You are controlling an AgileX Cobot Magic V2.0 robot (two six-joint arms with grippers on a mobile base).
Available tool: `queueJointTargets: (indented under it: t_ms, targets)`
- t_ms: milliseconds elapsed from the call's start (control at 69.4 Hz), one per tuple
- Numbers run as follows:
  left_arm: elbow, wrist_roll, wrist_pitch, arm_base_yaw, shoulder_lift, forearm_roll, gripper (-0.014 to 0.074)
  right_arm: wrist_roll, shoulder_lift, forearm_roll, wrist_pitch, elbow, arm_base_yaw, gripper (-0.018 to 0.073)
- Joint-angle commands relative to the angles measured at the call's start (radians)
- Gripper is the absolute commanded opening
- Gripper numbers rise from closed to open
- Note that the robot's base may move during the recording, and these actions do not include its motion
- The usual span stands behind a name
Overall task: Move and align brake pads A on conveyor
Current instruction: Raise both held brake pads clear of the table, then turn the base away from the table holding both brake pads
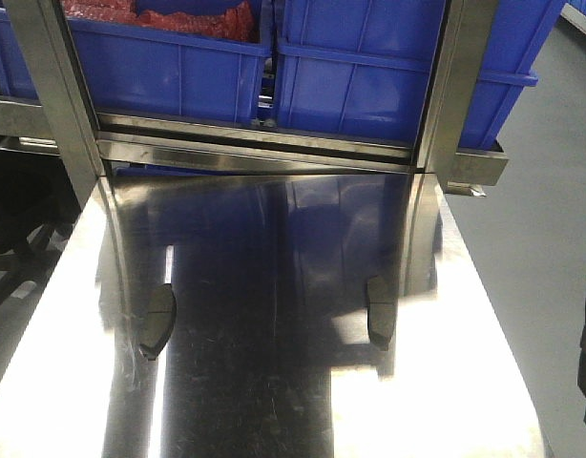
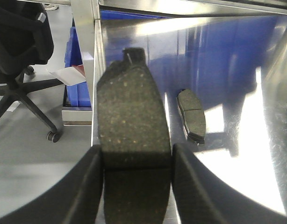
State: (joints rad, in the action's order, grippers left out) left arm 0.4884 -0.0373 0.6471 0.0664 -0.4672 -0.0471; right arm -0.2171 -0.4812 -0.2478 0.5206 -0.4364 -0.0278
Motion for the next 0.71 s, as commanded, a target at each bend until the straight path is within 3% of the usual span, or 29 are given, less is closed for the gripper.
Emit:
queueJointTargets:
  t_ms: [0,692]
  targets:
    - [0.031,-0.010,-0.087,0.005,-0.004,-0.008,-0.0008,-0.010,-0.001,-0.014,-0.080,-0.029,0.003,0.0025]
    - [0.031,-0.010,-0.087,0.005,-0.004,-0.008,-0.0008,-0.010,-0.001,-0.021,-0.079,-0.029,0.003,0.0025]
